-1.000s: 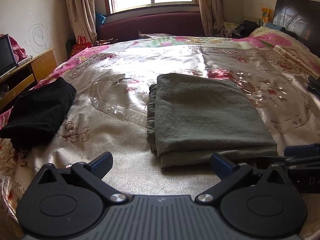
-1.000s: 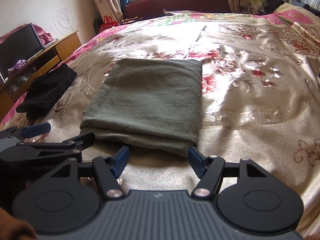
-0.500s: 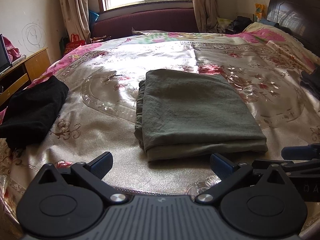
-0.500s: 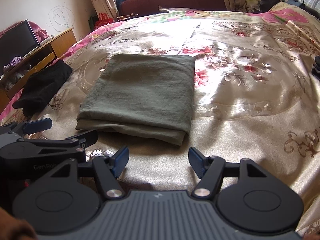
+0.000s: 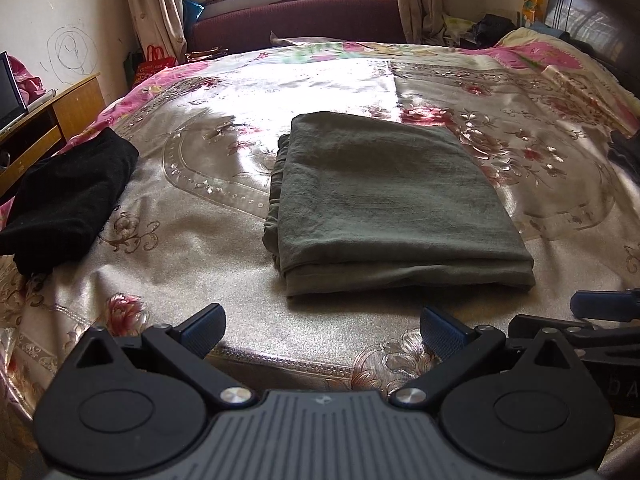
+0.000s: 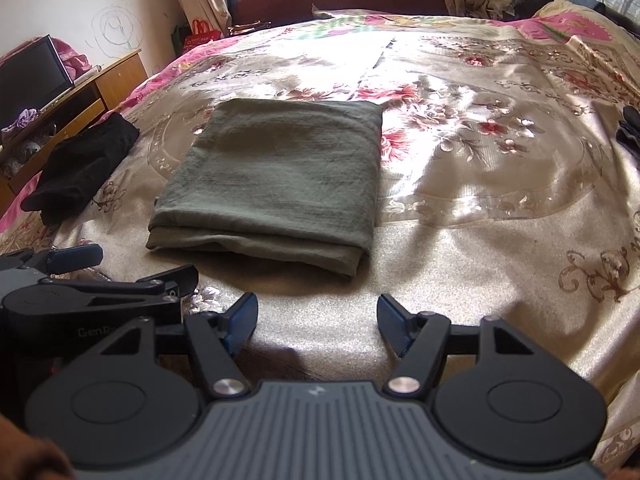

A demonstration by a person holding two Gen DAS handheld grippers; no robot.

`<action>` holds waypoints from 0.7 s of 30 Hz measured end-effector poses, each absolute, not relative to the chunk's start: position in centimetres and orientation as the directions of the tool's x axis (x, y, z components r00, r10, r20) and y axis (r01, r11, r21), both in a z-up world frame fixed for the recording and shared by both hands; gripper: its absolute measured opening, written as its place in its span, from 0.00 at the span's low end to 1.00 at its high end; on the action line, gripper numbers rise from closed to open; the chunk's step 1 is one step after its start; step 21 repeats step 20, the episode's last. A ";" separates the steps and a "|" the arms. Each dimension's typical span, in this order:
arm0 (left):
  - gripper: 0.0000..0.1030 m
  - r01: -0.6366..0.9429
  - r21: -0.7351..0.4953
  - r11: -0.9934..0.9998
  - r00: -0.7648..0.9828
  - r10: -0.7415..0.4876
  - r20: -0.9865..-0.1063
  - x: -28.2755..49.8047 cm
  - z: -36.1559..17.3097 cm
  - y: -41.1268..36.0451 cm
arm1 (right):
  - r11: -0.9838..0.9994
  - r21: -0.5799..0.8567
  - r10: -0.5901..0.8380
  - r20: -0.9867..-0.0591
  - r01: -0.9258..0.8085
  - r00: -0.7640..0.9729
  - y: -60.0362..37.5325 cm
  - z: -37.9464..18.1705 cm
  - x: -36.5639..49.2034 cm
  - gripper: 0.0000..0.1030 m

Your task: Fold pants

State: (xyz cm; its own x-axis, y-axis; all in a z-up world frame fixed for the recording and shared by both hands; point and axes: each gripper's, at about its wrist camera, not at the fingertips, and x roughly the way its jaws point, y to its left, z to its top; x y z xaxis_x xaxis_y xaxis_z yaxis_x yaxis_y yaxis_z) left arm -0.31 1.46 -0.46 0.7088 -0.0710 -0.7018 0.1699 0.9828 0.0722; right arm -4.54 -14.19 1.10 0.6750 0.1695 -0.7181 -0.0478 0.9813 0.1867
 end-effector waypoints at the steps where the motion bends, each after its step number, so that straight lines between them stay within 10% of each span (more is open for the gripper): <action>1: 1.00 0.170 0.071 0.983 0.707 -0.071 -0.704 -0.3 -0.5 1.4 | 0.982 0.185 0.167 -0.720 -0.046 0.673 -14.2 1.1 -4.5 0.65; 21: 1.00 0.161 0.085 0.983 0.710 -0.055 -0.702 -0.4 -0.6 1.1 | 0.982 0.182 0.162 -0.726 -0.040 0.668 -14.2 1.0 -4.6 0.65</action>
